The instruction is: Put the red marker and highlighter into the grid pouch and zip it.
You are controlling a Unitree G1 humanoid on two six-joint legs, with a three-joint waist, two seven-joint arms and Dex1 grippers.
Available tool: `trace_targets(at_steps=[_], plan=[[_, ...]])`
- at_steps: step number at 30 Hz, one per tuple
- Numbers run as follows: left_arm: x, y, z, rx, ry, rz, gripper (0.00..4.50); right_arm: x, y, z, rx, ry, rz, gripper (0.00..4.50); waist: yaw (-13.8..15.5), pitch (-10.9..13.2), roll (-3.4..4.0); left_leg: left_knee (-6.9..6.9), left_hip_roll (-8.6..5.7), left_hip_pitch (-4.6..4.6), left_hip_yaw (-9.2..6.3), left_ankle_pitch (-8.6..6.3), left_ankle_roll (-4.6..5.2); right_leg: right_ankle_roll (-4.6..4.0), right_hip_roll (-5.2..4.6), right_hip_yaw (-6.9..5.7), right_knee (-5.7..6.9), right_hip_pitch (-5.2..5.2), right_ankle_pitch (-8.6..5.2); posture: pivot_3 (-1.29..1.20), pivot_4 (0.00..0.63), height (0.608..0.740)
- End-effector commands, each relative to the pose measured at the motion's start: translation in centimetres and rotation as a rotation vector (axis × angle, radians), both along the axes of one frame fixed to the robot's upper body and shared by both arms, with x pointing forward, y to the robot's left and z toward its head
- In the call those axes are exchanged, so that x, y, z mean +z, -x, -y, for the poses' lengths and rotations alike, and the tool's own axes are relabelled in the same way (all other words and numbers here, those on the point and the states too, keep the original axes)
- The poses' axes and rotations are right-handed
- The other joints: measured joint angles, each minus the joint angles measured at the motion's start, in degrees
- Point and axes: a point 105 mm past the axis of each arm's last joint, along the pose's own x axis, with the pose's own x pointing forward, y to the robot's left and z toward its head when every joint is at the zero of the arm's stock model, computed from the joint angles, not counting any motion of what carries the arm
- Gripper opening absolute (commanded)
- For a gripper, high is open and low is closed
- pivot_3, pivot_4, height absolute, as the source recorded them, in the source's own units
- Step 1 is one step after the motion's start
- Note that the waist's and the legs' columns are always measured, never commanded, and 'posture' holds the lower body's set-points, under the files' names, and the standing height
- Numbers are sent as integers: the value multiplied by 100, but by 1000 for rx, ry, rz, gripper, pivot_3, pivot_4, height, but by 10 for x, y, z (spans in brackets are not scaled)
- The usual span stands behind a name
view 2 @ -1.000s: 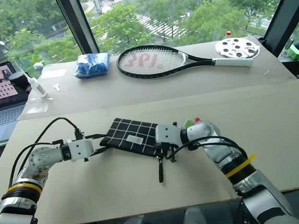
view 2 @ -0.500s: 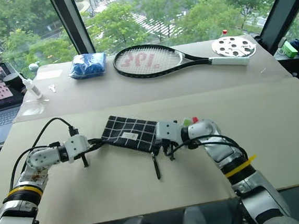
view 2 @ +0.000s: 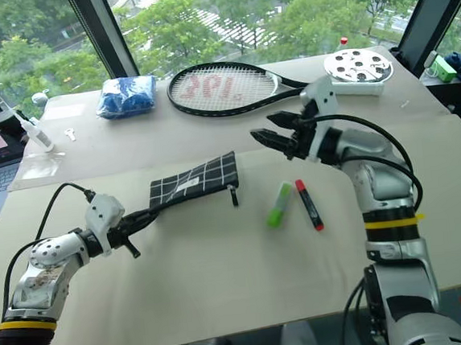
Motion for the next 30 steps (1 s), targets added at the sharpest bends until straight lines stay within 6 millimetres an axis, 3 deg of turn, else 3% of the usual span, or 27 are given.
trace_targets(at_steps=[1, 7, 12, 21, 30], plan=[[25, -5, 10, 93, 97, 8, 0, 11, 14, 19, -12, -2, -3, 4479, -4, 1, -1, -1, -2, -3, 2, 0, 0, 1, -3, 0, -5, 0, 0, 0, 150, 740], [43, -18, 22, 177, 189, -7, 0, -12, 27, -9, 49, 69, -40, 4479, -31, 3, -5, 1, 13, 4, 37, -1, 2, -10, 3, 3, -8, 3, 14, 0, 150, 740], [47, -26, 28, 187, 195, -10, 0, -36, -2, -28, -72, 170, -20, 4479, -27, 3, -5, 28, 18, 5, 53, -1, 1, -11, 12, 10, -7, 5, 35, 0, 150, 740], [28, -21, 26, 189, 108, -36, 0, -19, -32, -55, -135, 133, 50, 4479, -24, 3, -5, 36, 15, 3, 57, -1, 0, -10, 11, 11, -14, 4, 46, 0, 150, 740], [24, -20, 26, 201, 115, -45, 0, -28, -24, -85, -35, 122, 25, 4479, -28, 3, -5, 35, 17, 3, 56, -1, 0, -11, 12, 11, -12, 4, 47, 0, 150, 740]])
